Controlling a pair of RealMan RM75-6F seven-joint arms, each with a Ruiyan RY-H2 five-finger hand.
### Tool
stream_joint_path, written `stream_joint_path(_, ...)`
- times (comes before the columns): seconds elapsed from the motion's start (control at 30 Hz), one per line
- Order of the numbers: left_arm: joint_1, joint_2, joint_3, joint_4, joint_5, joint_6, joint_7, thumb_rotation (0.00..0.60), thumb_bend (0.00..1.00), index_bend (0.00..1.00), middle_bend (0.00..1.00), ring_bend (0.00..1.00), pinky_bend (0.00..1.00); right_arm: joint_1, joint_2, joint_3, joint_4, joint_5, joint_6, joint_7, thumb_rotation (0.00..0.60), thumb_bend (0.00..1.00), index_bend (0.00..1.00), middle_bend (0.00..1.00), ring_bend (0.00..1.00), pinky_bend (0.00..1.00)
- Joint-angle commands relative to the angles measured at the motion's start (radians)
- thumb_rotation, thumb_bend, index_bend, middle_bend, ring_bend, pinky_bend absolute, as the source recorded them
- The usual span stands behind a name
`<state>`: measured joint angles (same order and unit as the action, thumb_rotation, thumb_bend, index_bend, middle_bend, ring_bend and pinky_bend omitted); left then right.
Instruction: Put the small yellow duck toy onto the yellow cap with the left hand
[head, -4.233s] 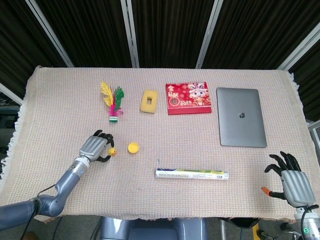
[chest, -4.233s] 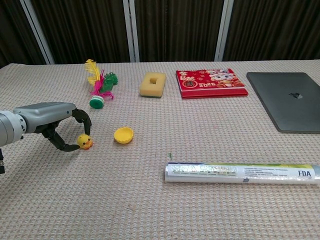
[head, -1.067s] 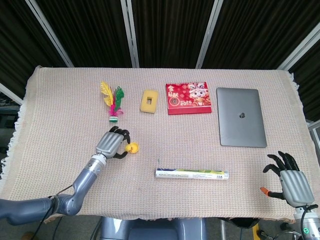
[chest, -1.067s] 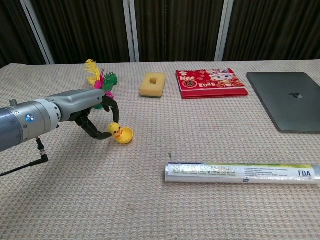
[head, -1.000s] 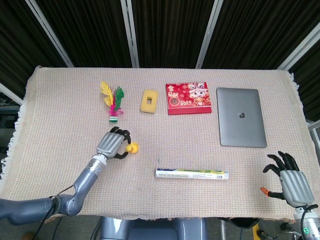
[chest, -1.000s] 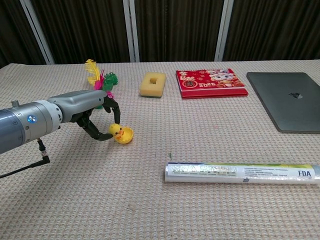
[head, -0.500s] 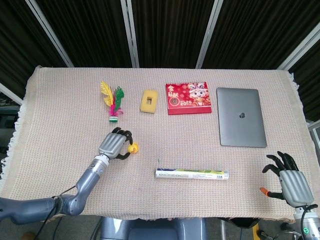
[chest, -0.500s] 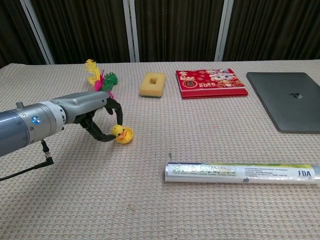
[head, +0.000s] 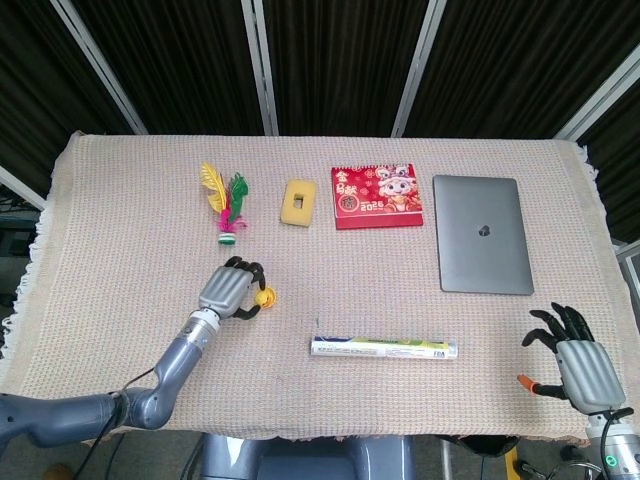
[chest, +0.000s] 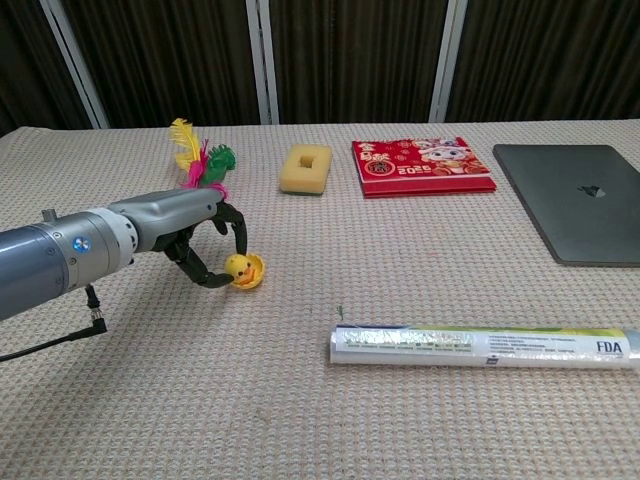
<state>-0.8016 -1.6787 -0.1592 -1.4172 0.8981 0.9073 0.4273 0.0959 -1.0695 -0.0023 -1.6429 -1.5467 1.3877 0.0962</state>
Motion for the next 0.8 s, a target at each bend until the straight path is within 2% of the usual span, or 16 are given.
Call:
stream_joint_path(0.03,-0.003,-0.003,-0.003,0.005,0.002,-0.001,-0.002,0.600,0.35,0.47,0.21,0.20,0.13,0.001,0.000,0.000,0.001,0.000,-0.002,0.003,0.600,0.03,0.45,0.17,0.00,0.00)
stream_joint_path(0.57,-0.012,-0.004,-0.008,0.020,-0.007,-0.003,0.001,0.600,0.35,0.48,0.21,0.20,0.13,0.003,0.003,-0.003,0.002,-0.002,-0.003,0.015,0.600,0.03,0.45,0.17,0.00,0.00)
stream_joint_path(0.67,-0.012,-0.006,-0.009,0.020,-0.007,-0.001,-0.001,0.600,0.31,0.47,0.21,0.20,0.13,0.003,0.003,-0.003,0.002,-0.002,-0.003,0.014,0.600,0.03,0.45,0.17,0.00,0.00)
stream_joint_path(0.8,-0.011,-0.011,-0.008,0.026,0.003,0.009,-0.001,0.600,0.23,0.35,0.20,0.20,0.14,0.003,0.003,-0.003,0.002,-0.002,-0.003,0.014,0.600,0.03,0.45,0.17,0.00,0.00)
